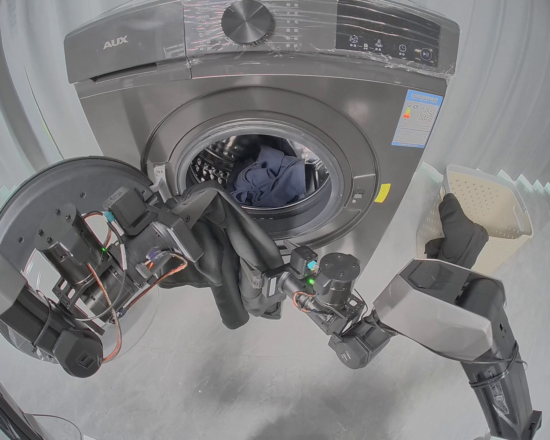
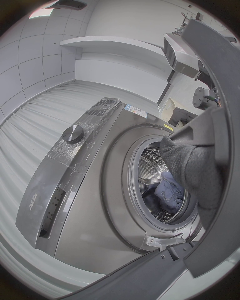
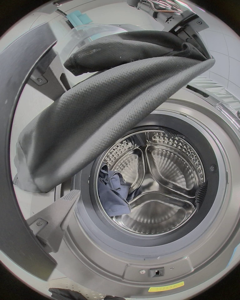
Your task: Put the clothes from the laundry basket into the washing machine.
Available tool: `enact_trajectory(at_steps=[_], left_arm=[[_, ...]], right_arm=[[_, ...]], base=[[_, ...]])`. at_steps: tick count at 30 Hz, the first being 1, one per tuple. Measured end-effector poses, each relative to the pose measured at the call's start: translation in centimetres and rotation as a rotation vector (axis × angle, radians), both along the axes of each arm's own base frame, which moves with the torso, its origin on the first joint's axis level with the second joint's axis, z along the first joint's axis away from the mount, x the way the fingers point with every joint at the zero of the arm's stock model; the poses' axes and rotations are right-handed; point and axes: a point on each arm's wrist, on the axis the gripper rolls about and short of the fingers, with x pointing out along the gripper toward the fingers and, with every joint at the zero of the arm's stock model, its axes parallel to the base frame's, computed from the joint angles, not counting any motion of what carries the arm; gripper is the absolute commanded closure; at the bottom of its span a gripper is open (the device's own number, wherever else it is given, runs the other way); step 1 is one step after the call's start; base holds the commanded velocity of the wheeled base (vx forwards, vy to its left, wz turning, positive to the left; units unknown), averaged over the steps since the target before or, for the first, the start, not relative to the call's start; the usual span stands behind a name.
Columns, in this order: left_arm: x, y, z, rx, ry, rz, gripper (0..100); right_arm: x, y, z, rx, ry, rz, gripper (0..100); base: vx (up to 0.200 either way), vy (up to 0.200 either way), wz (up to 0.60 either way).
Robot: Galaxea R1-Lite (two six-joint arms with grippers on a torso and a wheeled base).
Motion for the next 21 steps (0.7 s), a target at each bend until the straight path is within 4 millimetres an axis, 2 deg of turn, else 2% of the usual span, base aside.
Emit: enact_trajectory(at_steps=[12, 13, 21], left_arm=[[0.0, 0.1, 0.1, -0.004, -0.003, 0.0, 100], [0.0, 0.1, 0.1, -0.005, -0.003, 0.001, 100], [0.1, 0.1, 0.1, -0.004, -0.001, 0.006, 100]], right_arm=[[0.2, 0.1, -1.0, -0.007, 0.011, -0.003, 0], [0.1, 0.1, -1.0, -0.006, 0.011, -0.001, 100], [-1.2, 0.7, -0.9, 0.002, 0.014, 0.028, 100]], base=[[0.0, 0.0, 0.0], [0.0, 0.0, 0.0], [0.0, 0.0, 0.0]])
